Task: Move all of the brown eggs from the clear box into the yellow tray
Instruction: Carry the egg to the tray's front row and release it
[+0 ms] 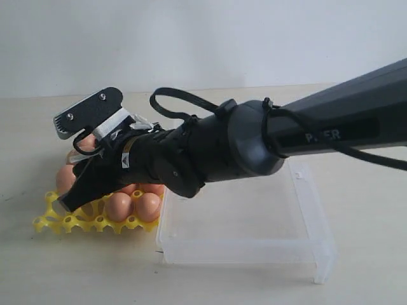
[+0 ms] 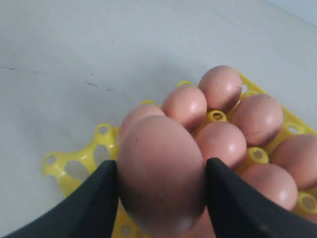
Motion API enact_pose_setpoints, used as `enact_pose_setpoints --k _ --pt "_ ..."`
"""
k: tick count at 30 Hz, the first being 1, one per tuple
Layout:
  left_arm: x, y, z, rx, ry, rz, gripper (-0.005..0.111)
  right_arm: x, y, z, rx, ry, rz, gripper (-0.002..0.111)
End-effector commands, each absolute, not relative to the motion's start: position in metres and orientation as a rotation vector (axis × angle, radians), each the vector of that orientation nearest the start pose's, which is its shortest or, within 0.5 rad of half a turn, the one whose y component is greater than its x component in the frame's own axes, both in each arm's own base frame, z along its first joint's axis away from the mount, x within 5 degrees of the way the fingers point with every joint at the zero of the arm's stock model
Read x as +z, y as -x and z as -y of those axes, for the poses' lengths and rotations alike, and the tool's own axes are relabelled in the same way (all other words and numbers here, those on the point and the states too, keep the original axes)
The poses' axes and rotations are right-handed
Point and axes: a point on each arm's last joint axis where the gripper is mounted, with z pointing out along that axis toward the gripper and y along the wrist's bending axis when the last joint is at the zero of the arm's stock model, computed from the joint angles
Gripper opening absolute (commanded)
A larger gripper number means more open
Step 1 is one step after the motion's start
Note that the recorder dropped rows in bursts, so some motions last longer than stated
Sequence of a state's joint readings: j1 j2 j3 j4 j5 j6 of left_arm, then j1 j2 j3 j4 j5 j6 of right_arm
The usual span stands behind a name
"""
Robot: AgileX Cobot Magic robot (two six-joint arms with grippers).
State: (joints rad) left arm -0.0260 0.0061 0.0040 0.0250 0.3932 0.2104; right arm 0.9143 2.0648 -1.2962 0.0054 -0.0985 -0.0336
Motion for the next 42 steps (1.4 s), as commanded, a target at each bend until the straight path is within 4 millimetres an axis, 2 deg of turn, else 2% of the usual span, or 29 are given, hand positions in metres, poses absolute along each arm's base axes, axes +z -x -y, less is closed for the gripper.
enact_pose_setpoints --k 1,12,22,29,37,39,42 --pt "0.178 -0.052 0.001 0.144 -0.236 -1.858 0.0 0.152 -0.277 -0.359 0.522 0.977 -1.911 0.0" --pt "0.178 -0.052 0.001 0.144 -0.236 -1.858 0.0 0.139 -0.267 -0.371 0.569 0.969 -1.897 0.0" --pt "0.178 -0.052 0.001 0.144 -0.236 -1.858 0.0 0.123 -0.26 -0.376 0.583 0.975 -1.954 0.002" --pt "0.178 -0.052 0.001 0.144 -0.236 -1.858 0.0 0.122 -0.26 -0.376 0.585 0.974 -1.95 0.023" --pt "0.178 -0.052 0.001 0.144 -0.236 -1.858 0.0 0.121 -0.26 -0.376 0.585 0.974 -1.95 0.057" --pt "0.178 -0.052 0.001 0.144 -0.236 -1.858 0.0 0.121 -0.26 -0.376 0.585 0.974 -1.95 0.061" --pt "0.178 -0.052 0.001 0.144 -0.236 -1.858 0.0 0.12 -0.26 -0.376 0.577 0.983 -1.959 0.062"
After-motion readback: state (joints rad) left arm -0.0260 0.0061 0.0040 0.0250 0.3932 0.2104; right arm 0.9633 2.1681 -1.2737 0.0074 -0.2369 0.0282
